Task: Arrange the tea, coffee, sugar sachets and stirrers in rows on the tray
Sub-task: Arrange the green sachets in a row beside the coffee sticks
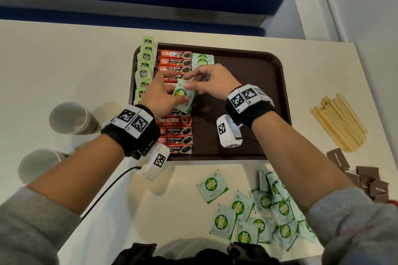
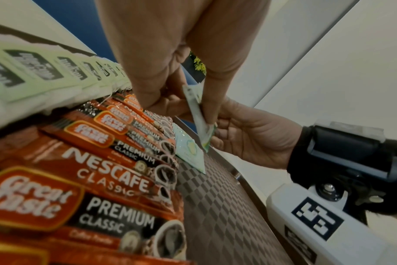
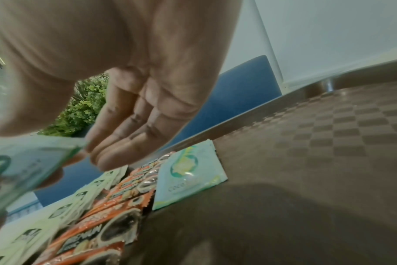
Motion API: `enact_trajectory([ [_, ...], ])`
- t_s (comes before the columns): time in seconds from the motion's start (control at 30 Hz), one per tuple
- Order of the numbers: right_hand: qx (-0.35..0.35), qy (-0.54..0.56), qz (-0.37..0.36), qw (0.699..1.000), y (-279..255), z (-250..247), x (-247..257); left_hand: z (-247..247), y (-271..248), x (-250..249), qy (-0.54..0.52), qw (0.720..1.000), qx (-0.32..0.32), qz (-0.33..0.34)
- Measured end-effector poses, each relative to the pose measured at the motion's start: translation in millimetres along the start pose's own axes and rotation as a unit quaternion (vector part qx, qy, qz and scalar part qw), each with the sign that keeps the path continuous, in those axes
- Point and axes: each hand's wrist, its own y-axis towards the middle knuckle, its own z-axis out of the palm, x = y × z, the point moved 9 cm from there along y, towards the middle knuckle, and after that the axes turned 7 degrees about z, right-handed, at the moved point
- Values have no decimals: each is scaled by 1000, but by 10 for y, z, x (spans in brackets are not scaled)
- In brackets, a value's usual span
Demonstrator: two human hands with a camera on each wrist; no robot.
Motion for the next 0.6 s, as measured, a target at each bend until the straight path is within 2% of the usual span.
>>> enact_trajectory([
  [0.1, 21, -33, -13, 999, -26, 42, 59, 31, 6, 12, 13, 1000, 14, 5],
  [0.23, 23, -13, -11, 1000, -38, -15, -1, 8, 25, -12, 49, 998, -5, 31],
  [0.37, -27, 18, 34, 999, -22, -220, -243, -35, 73, -1, 93, 994, -32, 46],
  [0.47, -81, 28, 69, 994, -21, -373, -451, -28, 70, -61, 168, 982, -36, 76],
  [0.6, -103, 38, 103, 989, -36, -426, -639, 102, 62, -110, 277, 955, 2, 109],
])
